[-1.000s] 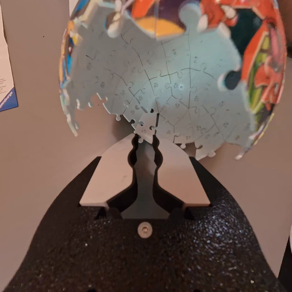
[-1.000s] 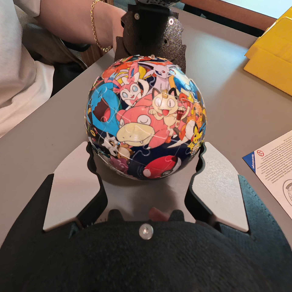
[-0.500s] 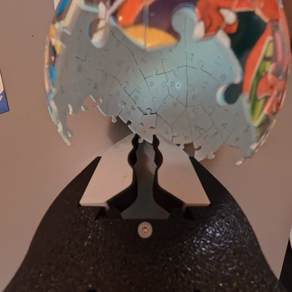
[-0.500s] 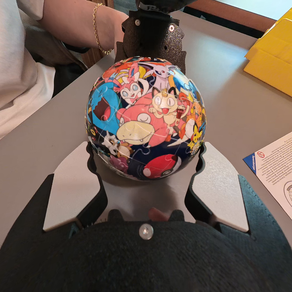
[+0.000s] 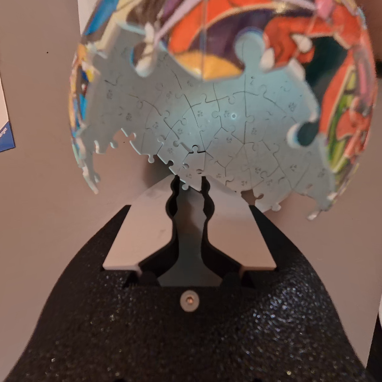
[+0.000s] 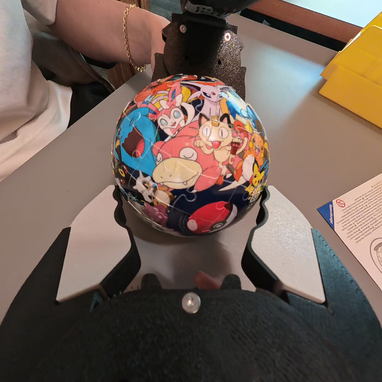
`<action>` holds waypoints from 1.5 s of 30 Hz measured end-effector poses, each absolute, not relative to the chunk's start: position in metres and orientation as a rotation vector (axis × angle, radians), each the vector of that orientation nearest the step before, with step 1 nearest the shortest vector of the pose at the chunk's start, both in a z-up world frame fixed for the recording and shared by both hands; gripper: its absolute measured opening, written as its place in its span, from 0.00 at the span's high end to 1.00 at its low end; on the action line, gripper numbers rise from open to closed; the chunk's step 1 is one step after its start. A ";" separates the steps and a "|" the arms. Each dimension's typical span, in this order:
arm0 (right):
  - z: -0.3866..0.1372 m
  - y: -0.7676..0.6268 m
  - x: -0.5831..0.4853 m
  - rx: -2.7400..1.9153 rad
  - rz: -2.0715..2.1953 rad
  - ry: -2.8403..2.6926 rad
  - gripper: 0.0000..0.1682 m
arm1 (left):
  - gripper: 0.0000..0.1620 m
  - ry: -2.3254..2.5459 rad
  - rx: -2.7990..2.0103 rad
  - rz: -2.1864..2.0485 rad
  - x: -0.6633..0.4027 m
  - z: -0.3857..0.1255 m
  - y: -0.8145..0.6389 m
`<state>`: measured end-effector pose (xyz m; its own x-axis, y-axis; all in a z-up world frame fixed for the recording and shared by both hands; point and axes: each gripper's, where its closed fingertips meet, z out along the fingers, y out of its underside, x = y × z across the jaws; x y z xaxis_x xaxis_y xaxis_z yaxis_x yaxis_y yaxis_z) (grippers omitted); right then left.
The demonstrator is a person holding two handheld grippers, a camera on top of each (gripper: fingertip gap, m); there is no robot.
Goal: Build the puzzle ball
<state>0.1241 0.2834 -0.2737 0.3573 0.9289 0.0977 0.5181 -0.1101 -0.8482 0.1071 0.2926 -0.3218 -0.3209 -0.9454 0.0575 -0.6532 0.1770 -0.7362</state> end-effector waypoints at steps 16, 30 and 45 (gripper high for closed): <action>-0.273 0.282 0.123 -1.755 0.597 -1.281 0.26 | 0.37 1.841 -1.676 -0.784 0.126 -0.325 0.335; -0.273 0.282 0.122 -1.754 0.614 -1.267 0.26 | 0.37 1.894 -1.654 -0.754 0.135 -0.330 0.332; -0.273 0.282 0.122 -1.753 0.633 -1.249 0.26 | 0.36 1.878 -1.702 -0.814 0.138 -0.329 0.336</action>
<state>0.1217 0.2817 -0.2733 0.3675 0.9268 0.0778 0.4854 -0.1198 -0.8660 0.1380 0.3358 -0.3291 -0.1160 -0.9923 0.0432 -0.7101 0.0525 -0.7022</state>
